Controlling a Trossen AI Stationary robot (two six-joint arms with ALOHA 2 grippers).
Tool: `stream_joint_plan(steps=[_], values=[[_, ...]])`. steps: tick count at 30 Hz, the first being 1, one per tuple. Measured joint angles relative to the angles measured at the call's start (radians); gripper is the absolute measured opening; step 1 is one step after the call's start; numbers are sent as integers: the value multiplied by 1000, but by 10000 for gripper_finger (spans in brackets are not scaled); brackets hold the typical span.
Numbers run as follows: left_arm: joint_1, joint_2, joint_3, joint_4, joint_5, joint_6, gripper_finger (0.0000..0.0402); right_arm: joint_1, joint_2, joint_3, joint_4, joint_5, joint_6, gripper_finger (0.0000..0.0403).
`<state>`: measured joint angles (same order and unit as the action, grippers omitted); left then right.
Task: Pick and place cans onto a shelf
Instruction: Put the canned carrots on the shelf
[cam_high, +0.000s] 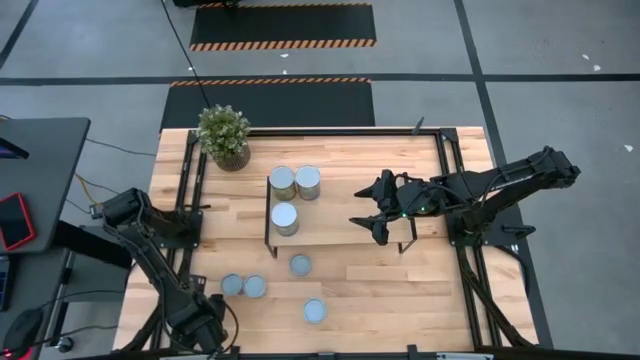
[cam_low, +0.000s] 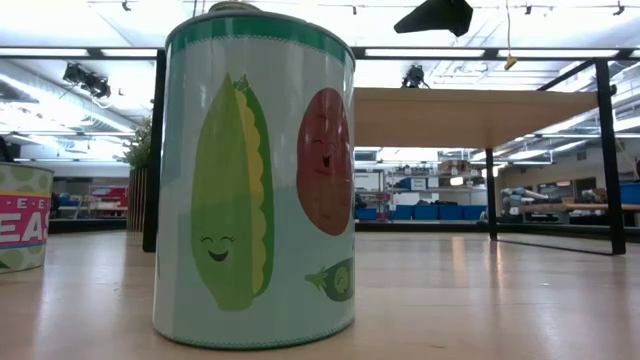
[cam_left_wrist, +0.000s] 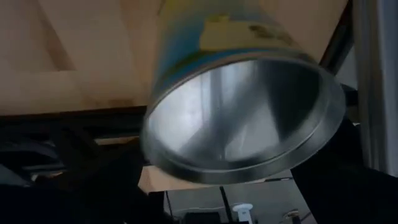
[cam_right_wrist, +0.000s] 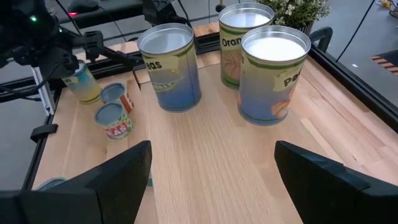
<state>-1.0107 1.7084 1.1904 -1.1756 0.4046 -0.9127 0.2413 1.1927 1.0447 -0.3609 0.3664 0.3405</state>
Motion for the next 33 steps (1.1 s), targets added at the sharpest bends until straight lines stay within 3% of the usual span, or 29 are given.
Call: stream_joint_plan(steps=[5, 19, 28, 33], values=[[-1, 0, 0, 108, -14, 0, 393, 0, 0, 0, 0, 0, 0, 347], [44, 10, 0, 125, -123, -43, 383, -3, 0, 0, 0, 0, -2, 347], [93, 10, 0, 121, -110, -20, 321, -4, 0, 0, 0, 5, -3, 347], [171, 10, 5, 113, -52, -61, 321, -4, 0, 0, 0, 5, -9, 347]])
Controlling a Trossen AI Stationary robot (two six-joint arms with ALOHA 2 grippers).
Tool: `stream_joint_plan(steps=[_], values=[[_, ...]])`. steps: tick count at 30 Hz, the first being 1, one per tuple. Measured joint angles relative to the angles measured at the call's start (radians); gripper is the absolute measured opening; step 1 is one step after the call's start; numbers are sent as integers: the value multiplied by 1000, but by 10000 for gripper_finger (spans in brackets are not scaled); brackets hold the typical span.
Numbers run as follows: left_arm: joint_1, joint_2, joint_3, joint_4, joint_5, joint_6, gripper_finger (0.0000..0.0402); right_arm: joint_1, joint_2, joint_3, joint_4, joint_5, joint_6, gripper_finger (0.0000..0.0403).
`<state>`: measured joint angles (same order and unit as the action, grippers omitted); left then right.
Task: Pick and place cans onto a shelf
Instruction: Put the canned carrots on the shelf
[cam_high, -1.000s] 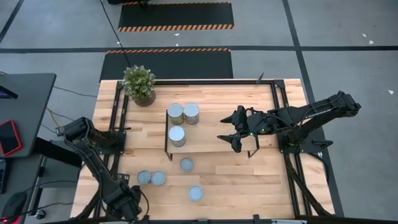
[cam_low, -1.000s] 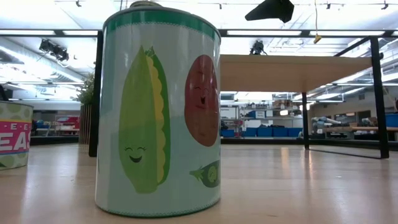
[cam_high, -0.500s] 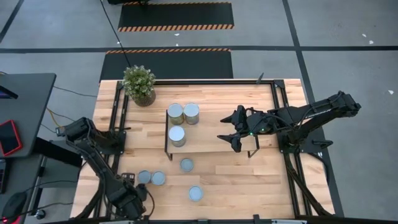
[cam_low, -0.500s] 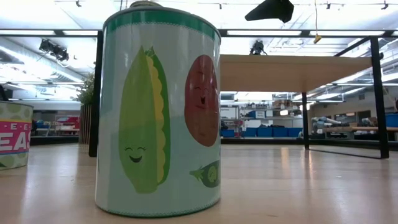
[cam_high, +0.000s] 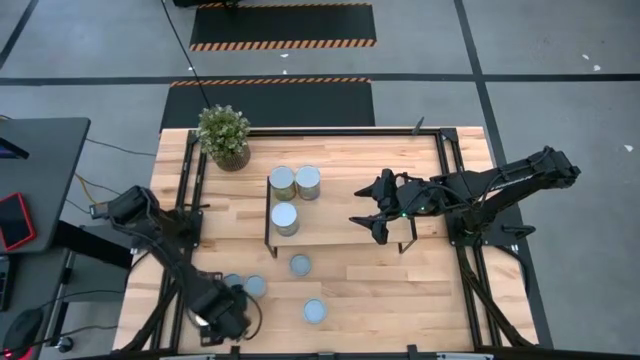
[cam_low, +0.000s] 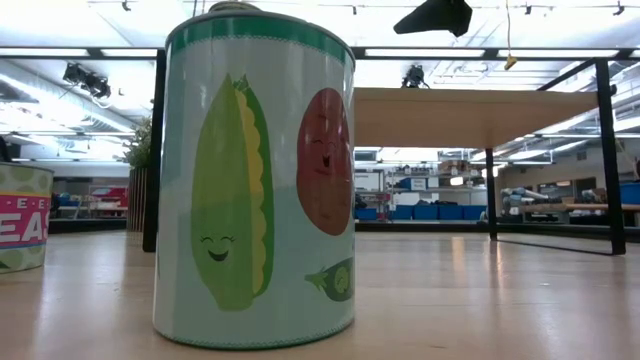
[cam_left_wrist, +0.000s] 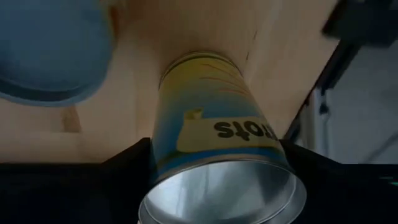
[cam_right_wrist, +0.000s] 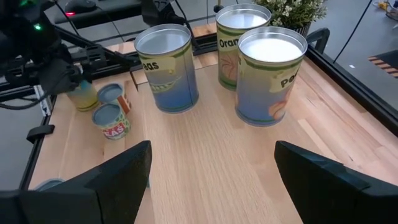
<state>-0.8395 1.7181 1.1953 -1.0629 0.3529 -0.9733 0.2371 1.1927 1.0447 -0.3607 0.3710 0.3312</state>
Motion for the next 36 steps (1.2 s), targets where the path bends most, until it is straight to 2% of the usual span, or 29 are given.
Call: stream_joint_plan(steps=[4, 8, 14, 21, 28, 36], values=[[76, -5, 69, -11, 86, 19, 322, 0, -6, 0, -1, -5, -25, 347], [135, -6, 212, -74, 84, 70, 321, -1, -24, 0, -1, -5, -45, 347], [230, -5, 416, -134, 18, 106, 322, -11, -40, 0, -2, -5, -54, 347], [393, -2, 561, -207, 6, 147, 321, -12, -46, 0, -36, -10, -43, 347], [535, 3, 708, -215, -72, 226, 321, -12, -95, 0, -63, -19, -11, 347], [641, 131, 964, -255, -177, 422, 321, -11, -114, 0, -64, -24, 9, 347]])
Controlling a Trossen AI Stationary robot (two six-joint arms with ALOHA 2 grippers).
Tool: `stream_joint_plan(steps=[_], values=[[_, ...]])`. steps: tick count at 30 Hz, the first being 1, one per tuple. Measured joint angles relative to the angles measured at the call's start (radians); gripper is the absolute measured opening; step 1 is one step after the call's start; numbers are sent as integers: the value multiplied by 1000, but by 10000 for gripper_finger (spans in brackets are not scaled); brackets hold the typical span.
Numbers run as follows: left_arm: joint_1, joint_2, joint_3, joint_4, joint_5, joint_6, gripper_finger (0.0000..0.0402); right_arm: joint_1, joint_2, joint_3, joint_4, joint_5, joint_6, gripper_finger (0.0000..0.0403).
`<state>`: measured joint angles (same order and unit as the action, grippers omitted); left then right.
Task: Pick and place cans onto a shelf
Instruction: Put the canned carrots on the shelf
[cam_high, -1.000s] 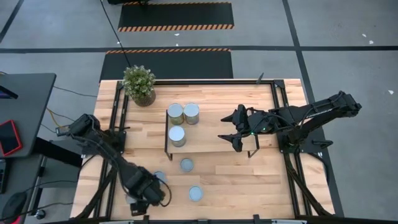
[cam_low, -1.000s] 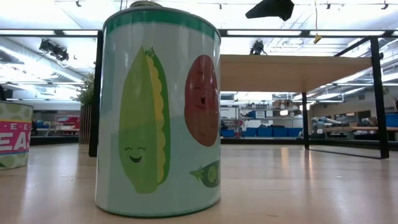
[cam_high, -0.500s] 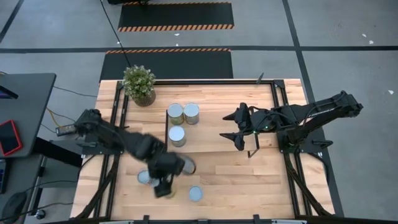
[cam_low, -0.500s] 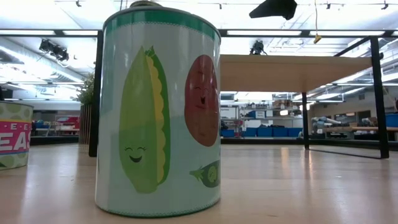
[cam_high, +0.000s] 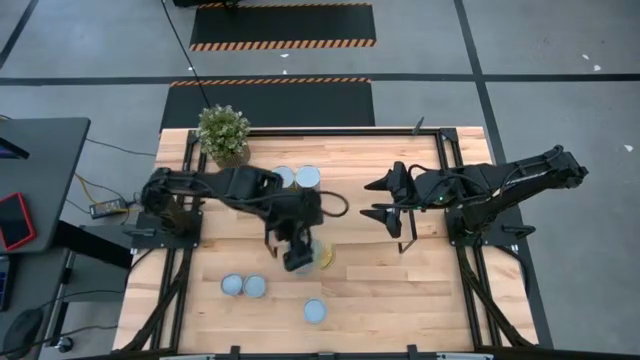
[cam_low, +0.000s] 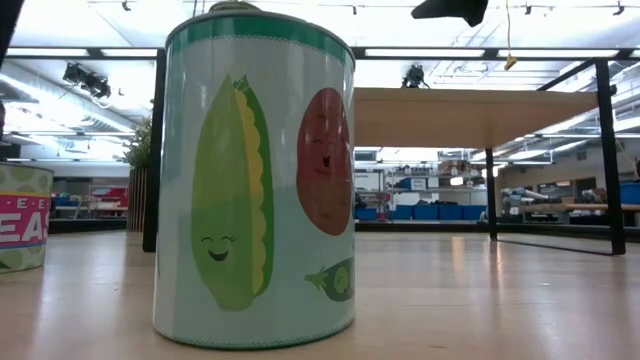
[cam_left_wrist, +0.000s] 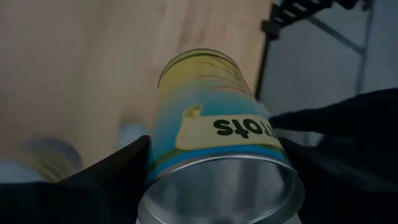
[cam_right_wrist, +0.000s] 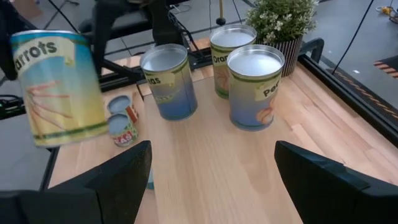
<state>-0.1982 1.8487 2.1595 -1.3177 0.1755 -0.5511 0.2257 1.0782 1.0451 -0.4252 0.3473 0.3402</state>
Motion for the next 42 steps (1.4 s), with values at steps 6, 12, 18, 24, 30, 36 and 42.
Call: stream_joint_plan(steps=[6, 12, 18, 24, 30, 36, 42], values=[[65, 119, 132, -65, -83, 202, 322, 0, -9, 0, -75, 0, 28, 347], [126, 169, 148, -78, -102, 309, 322, 1, -30, 0, -167, -43, 115, 347], [190, 195, 148, -158, -67, 325, 322, 1, -12, 0, -148, -87, 140, 347], [209, 213, 148, -146, -62, 364, 323, 1, 71, 0, -111, -88, 105, 347], [199, 226, 148, -163, -59, 398, 323, -16, 136, 0, 1, -99, 60, 347], [183, 228, 147, -169, -104, 418, 350, -44, 179, 0, 96, -143, 50, 347], [168, 228, 147, -170, -120, 446, 356, -54, 213, 0, 122, -168, 49, 347]])
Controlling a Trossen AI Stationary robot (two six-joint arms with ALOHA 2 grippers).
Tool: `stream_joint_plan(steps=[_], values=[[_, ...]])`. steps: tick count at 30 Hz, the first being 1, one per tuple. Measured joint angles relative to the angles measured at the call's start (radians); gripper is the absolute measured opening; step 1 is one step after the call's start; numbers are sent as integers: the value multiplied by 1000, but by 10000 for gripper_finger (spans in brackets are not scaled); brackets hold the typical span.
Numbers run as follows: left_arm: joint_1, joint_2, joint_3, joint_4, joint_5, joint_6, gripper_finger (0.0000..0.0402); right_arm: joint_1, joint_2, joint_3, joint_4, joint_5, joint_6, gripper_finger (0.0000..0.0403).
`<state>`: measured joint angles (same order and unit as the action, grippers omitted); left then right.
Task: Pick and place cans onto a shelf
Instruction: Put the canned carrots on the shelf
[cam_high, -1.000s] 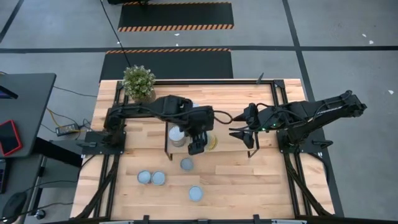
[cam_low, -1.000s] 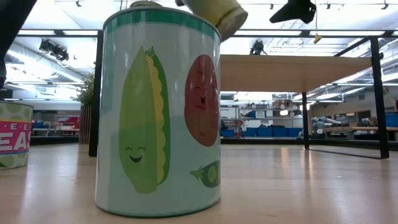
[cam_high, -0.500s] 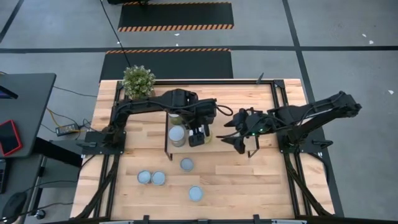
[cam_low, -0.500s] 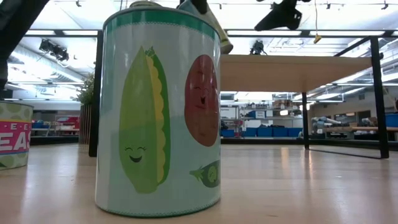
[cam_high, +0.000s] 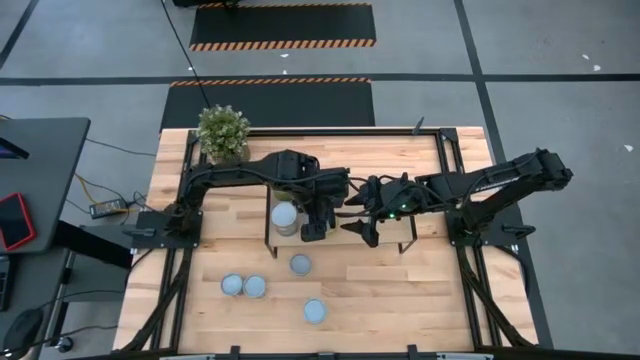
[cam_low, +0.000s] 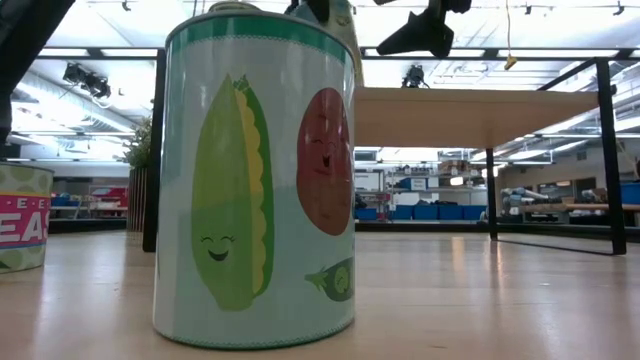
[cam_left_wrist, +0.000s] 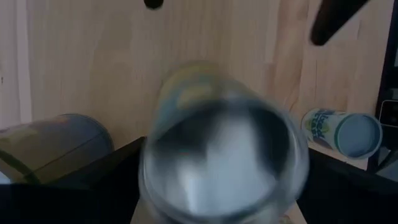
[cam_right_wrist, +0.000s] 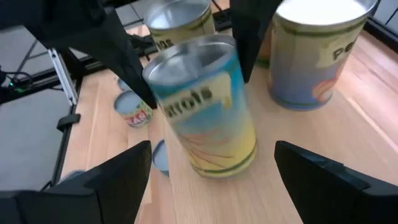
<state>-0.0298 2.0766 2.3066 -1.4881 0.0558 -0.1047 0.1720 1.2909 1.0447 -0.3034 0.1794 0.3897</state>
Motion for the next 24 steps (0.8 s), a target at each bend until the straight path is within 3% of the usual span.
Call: stream_joint_plan(steps=[13, 24], values=[[-14, -1, 0, -31, -39, 23, 357, 0, 50, 0, 5, 17, 3, 347], [-42, -17, 0, -60, -56, 12, 357, -1, 51, 0, -29, 142, 16, 347]])
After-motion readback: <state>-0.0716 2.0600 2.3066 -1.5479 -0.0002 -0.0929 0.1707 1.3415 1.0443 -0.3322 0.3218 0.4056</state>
